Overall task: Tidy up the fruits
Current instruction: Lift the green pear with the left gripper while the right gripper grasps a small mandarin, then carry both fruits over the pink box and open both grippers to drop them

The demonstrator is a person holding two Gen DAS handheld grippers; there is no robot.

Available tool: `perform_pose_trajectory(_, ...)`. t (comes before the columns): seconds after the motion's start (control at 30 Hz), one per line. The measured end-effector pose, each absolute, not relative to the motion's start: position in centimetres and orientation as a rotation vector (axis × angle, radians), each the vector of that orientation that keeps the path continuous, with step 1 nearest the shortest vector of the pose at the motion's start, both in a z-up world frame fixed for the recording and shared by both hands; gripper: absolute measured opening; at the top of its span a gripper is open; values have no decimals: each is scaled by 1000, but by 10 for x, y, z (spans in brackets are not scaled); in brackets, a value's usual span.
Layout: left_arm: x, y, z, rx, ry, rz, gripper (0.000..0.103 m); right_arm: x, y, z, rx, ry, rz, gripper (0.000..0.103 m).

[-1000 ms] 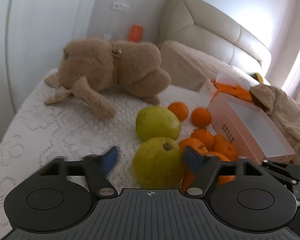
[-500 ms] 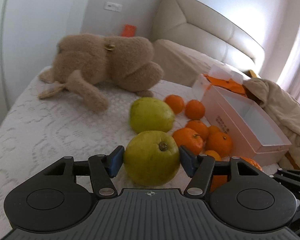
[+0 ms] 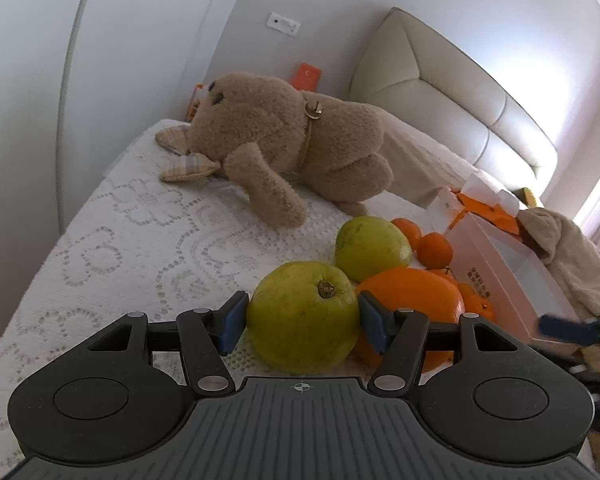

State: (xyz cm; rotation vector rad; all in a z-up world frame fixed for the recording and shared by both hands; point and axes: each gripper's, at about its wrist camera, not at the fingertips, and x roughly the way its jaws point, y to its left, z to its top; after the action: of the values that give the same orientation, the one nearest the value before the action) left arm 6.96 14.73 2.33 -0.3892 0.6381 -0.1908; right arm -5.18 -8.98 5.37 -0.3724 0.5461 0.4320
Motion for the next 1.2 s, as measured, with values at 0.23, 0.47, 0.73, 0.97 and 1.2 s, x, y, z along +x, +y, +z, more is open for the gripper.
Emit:
perform_pose_trajectory(0.23,59,144,28,-360,630,-214,65,-23,-67,12,-507,590,383,40)
perform_pose_trajectory(0.47,46,145,40,-354,605,-236,65,-13,-58,-2,-492,608,384,32)
perform_pose_trajectory(0.73,33,115,85,-331,558,-315,65,-39,-99,42,-197,636,436,32)
perform_pose_trajectory(0.97,36,45,127,-246,567,-383,65,-55,-129,101,-149,547,305,32)
perform_pose_trajectory(1.2,58,-24,161,-225,562,-454,65,-47,-187,212,-35,397,88,32)
